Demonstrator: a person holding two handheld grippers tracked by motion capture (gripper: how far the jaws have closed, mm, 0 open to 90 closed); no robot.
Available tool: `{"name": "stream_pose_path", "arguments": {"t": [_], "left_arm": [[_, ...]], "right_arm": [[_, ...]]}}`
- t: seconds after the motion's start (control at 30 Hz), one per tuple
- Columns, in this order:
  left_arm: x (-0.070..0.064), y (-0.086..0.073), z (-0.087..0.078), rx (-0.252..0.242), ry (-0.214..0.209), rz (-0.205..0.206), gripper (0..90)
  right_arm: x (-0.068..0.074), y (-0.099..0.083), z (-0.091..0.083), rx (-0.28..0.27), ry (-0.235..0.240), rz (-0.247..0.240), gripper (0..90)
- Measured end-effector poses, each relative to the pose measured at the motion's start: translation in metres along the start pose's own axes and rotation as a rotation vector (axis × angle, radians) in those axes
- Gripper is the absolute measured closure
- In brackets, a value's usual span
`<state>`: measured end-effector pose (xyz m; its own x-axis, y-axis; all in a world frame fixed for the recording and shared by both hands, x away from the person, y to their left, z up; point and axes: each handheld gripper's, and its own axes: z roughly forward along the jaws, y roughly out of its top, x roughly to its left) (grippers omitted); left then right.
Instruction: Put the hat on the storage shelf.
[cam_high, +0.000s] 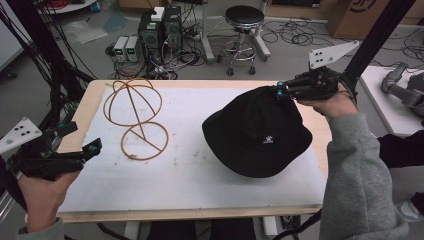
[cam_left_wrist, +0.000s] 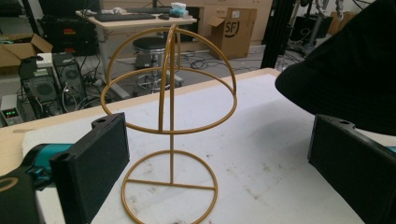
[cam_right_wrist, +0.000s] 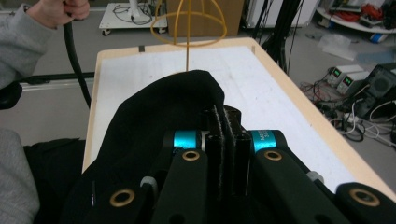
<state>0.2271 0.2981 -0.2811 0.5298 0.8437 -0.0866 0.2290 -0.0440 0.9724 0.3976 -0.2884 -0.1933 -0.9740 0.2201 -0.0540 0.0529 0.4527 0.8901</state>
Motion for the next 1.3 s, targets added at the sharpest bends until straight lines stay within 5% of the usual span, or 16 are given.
{"name": "stream_pose_path", "arguments": {"t": [0.8, 1.1, 1.3], "left_arm": [[0.002, -0.008, -0.026, 0.006, 0.018, -0.022, 5.8], [0.002, -0.011, -0.041, 0.005, 0.033, -0.024, 5.7], [0.0, -0.014, -0.05, 0.009, 0.034, -0.027, 5.7]], "right_arm": [[-0.031, 0.055, 0.041, -0.054, 0.07, -0.03, 89.2], [-0.035, 0.09, 0.056, -0.09, 0.111, -0.065, 89.2], [-0.034, 0.124, 0.081, -0.109, 0.129, -0.097, 89.3]]}}
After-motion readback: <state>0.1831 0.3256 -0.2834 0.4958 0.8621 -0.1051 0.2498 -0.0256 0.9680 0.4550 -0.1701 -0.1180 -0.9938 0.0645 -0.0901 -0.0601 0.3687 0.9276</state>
